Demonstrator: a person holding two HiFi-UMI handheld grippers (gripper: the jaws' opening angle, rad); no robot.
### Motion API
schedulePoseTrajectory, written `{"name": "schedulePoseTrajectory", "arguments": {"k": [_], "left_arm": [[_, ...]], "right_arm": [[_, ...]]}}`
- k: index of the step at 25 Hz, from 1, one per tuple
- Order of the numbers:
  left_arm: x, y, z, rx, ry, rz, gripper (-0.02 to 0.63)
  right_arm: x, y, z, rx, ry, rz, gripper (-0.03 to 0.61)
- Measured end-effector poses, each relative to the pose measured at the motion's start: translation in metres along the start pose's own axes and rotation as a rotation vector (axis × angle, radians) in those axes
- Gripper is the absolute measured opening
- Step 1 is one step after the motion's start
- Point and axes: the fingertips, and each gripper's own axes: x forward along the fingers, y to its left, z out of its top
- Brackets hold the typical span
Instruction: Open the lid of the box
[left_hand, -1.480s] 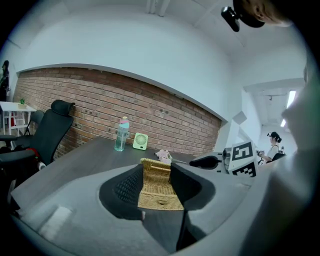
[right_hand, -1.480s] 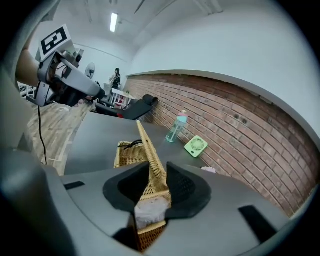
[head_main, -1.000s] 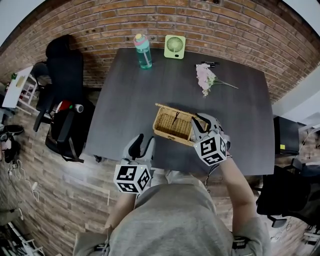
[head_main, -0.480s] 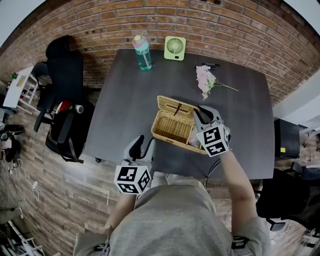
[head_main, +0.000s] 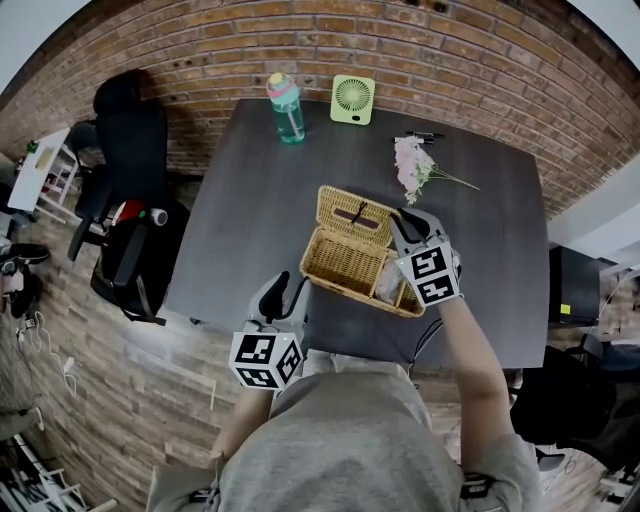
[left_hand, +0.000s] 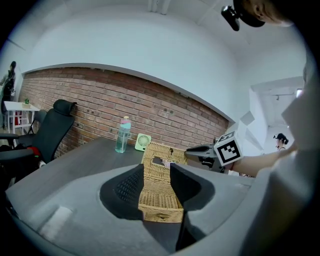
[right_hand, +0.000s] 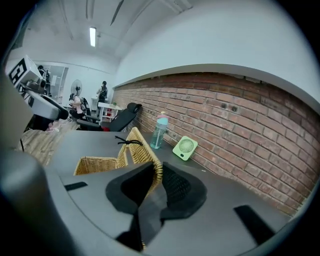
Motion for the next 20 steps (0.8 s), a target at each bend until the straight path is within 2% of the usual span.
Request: {"name": "schedulePoseTrajectory", "arguments": {"k": [20], "left_arm": [[0.018,0.013,0.003,-0.012,0.011,0.045,0.167]], "right_arm": [[0.044,-0.035,-0.029,0.201,0.021,0.039,0.068]]}}
